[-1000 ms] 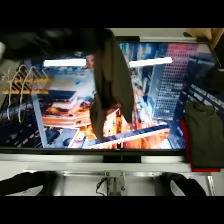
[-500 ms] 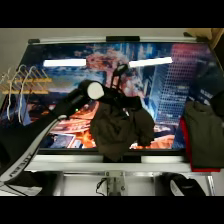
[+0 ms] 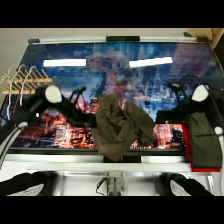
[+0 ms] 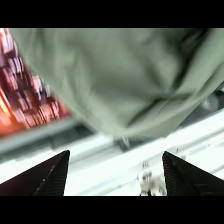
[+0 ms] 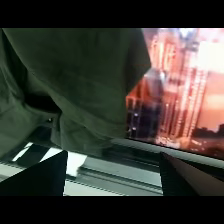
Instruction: Fold the shirts.
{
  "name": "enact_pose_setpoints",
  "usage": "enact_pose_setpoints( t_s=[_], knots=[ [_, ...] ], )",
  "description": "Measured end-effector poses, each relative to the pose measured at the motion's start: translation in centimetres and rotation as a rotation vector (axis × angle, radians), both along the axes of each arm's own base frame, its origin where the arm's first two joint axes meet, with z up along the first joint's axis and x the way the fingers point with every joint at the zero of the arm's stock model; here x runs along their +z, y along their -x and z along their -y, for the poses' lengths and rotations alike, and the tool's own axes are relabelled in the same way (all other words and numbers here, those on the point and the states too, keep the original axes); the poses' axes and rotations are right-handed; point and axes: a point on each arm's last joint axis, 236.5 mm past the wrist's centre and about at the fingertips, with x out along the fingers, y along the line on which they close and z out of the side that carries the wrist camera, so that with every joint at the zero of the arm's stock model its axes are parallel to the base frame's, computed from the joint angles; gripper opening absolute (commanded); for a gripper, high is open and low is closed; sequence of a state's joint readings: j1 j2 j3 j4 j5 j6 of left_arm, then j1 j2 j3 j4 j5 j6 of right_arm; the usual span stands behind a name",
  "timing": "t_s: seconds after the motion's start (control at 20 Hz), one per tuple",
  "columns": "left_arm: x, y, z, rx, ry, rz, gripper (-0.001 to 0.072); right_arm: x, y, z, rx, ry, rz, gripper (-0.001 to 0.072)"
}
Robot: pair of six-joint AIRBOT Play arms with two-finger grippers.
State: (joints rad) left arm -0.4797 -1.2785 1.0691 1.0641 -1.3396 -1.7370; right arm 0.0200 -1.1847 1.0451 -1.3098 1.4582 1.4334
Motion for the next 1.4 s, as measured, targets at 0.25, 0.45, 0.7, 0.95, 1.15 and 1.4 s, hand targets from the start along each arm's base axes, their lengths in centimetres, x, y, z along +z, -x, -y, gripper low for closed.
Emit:
enact_pose_setpoints(
  t_s=[0.25, 0.45, 0.7, 0.95, 1.15, 1.4],
  knots=[
    [-6.5, 6.4, 2.0, 0.125, 0.061, -0.123, 0.0715, -3.9, -0.7, -2.7, 0.010, -0.102, -0.077, 0.0673],
    [-9.1, 6.9, 3.9, 0.226, 0.086, -0.127, 0.0673, -4.8, -1.0, -4.9, 0.069, -0.117, -0.060, 0.0689],
    [-10.7, 4.7, 4.9, 0.334, 0.108, -0.066, 0.0066, -6.1, -1.6, -6.4, 0.170, -0.038, 0.002, 0.0688],
    [-10.2, 3.0, 5.2, 0.300, 0.133, 0.036, 0.0029, -8.4, -1.8, -7.1, 0.223, 0.049, 0.006, 0.0095],
    [-5.2, -0.3, 5.0, 0.195, 0.175, 0.234, 0.0028, -6.8, -3.4, -6.4, 0.200, 0.112, 0.065, 0.0082],
    [14.1, -8.3, -0.7, 0.160, 0.192, 0.754, 0.0029, 8.8, -8.8, -5.6, 0.251, 0.153, 0.511, 0.0082]
  ],
)
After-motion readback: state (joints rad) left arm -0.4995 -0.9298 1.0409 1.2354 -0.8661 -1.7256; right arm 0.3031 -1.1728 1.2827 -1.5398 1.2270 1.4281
